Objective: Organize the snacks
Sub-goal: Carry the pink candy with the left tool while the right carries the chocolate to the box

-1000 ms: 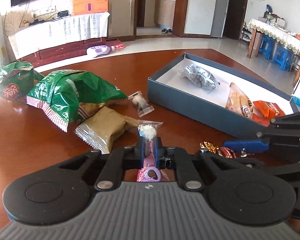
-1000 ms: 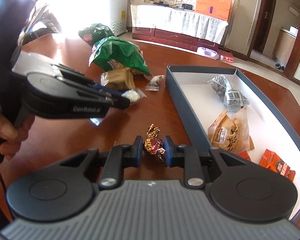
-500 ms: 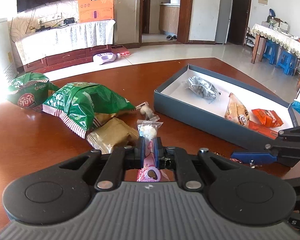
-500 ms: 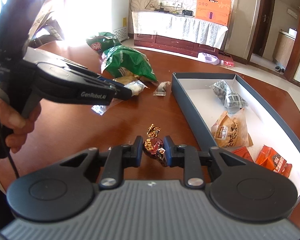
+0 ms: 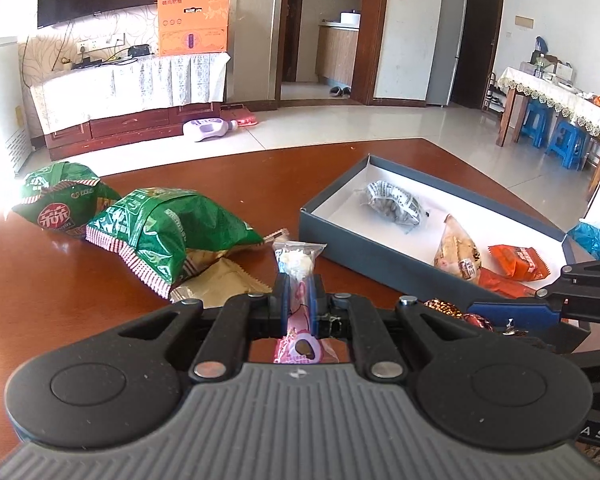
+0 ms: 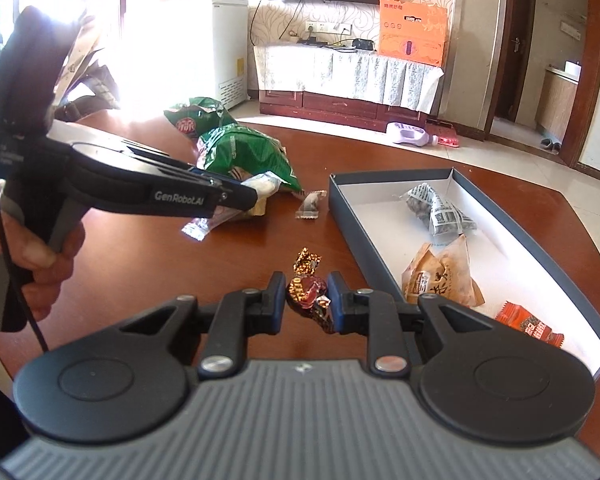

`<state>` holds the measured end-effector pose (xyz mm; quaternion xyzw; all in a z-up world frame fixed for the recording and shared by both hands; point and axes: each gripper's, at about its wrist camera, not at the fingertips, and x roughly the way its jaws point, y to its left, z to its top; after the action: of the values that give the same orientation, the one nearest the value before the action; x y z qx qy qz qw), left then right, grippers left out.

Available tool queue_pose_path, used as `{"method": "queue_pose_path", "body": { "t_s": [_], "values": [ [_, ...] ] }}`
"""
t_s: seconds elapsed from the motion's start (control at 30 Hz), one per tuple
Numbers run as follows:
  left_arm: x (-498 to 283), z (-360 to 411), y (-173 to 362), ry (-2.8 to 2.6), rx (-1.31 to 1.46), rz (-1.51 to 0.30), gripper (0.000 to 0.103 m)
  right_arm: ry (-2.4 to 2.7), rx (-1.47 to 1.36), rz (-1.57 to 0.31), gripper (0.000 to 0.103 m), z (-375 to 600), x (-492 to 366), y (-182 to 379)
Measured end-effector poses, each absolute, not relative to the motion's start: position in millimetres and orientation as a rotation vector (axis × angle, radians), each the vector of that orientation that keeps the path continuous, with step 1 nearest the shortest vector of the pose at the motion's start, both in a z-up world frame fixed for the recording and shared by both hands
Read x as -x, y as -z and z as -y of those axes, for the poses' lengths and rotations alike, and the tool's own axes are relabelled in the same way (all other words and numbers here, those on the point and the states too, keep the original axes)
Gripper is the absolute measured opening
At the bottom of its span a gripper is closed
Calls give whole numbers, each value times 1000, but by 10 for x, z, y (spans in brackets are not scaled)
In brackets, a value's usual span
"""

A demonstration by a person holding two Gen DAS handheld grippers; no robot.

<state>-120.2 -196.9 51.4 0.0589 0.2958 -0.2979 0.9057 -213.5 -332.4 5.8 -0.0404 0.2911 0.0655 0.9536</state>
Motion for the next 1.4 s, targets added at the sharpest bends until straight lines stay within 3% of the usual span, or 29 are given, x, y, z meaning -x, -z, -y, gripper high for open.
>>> {"method": "queue_pose_path", "body": {
  "t_s": [1.4],
  "values": [
    [1316, 2470, -671, 641, -115, -573, 12, -106, 40, -513, 26, 3576, 2297, -225]
  ]
}}
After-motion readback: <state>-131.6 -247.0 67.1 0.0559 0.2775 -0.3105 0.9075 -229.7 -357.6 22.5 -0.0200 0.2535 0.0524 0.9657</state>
